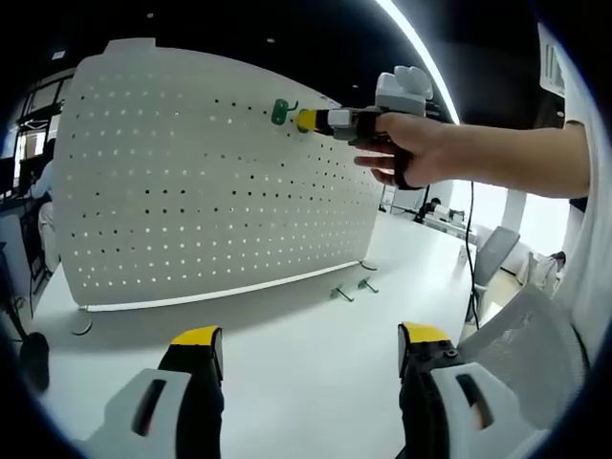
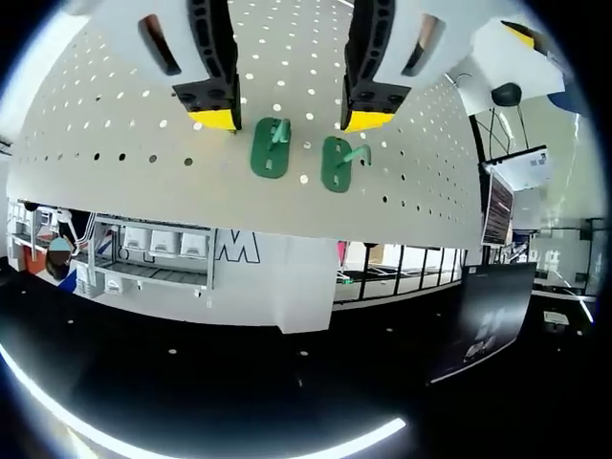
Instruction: Insert the hook assembly into the mounting plate slot until the hook locks in place.
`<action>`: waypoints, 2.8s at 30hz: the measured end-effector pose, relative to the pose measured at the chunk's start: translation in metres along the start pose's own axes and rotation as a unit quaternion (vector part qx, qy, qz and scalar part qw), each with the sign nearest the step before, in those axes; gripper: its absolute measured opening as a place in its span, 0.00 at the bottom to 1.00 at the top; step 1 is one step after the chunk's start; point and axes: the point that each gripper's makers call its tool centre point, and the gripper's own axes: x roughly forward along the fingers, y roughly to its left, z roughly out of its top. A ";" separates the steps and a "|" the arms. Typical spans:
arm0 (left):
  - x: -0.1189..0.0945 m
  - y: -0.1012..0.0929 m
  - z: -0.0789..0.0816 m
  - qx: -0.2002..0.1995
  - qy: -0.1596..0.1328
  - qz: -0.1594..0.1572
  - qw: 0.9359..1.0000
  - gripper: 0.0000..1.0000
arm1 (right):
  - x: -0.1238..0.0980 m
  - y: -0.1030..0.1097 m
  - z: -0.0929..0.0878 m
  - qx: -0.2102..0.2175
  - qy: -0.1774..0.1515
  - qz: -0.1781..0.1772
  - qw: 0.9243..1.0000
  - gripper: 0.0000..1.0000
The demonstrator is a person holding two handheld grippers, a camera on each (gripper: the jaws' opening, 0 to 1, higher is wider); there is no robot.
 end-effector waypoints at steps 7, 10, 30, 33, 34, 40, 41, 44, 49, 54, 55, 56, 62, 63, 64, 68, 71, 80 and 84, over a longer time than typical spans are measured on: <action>0.000 0.000 -0.001 -0.001 0.003 0.000 1.000 0.77 | -0.004 0.007 -0.006 -0.010 0.004 0.013 1.000 0.57; 0.000 0.000 -0.001 -0.001 0.003 0.000 1.000 0.77 | -0.005 0.009 -0.008 -0.005 0.004 0.015 1.000 0.62; 0.000 0.001 -0.002 -0.003 0.004 0.002 1.000 0.77 | -0.018 0.019 -0.006 0.045 -0.037 0.132 0.990 0.62; 0.001 0.001 -0.002 -0.003 0.005 0.001 1.000 0.77 | -0.019 0.020 -0.004 0.040 -0.042 0.141 0.988 0.63; 0.001 0.000 -0.002 -0.002 0.006 0.001 1.000 0.77 | -0.018 0.020 -0.005 0.036 -0.041 0.142 0.988 0.63; 0.000 0.001 -0.001 -0.003 0.005 0.003 1.000 0.77 | -0.027 0.015 -0.011 0.036 -0.036 0.158 0.986 0.63; 0.000 0.001 -0.001 -0.003 0.005 0.003 1.000 0.77 | -0.031 0.015 -0.013 0.034 -0.036 0.161 0.986 0.63; 0.000 0.001 -0.002 -0.003 0.005 0.002 1.000 0.77 | -0.040 0.015 -0.023 0.030 -0.029 0.171 0.984 0.63; 0.001 0.000 -0.002 -0.002 0.007 0.002 1.000 0.77 | -0.060 0.012 -0.044 0.033 -0.012 0.173 0.984 0.64; 0.001 0.000 -0.003 0.000 0.008 0.001 1.000 0.77 | -0.081 0.010 -0.066 0.029 0.009 0.176 0.984 0.65; 0.001 0.001 -0.003 0.001 0.008 0.001 1.000 0.77 | -0.086 0.008 -0.069 0.029 0.012 0.176 0.984 0.65; 0.001 0.001 -0.002 0.001 0.008 0.001 1.000 0.77 | -0.089 0.007 -0.072 0.031 0.015 0.175 0.984 0.65; 0.001 0.000 -0.003 0.001 0.009 0.000 1.000 0.77 | -0.110 0.000 -0.091 0.036 0.035 0.170 0.984 0.66; 0.001 0.000 -0.002 0.001 0.009 0.000 1.000 0.77 | -0.112 -0.001 -0.094 0.036 0.037 0.171 0.984 0.66; 0.001 0.000 -0.002 0.001 0.009 0.001 1.000 0.77 | -0.116 -0.002 -0.098 0.036 0.041 0.169 0.984 0.66; 0.001 -0.001 -0.002 0.001 0.009 0.000 1.000 0.77 | -0.128 -0.003 -0.108 0.038 0.052 0.169 0.984 0.67; 0.001 -0.001 -0.002 0.001 0.009 0.000 1.000 0.77 | -0.136 -0.005 -0.114 0.042 0.058 0.168 0.983 0.67; 0.001 -0.001 -0.002 0.004 0.010 0.000 1.000 0.77 | -0.160 -0.012 -0.137 0.040 0.085 0.162 0.982 0.69; 0.001 -0.001 -0.003 0.004 0.011 -0.001 1.000 0.77 | -0.170 -0.016 -0.145 0.043 0.095 0.158 0.982 0.69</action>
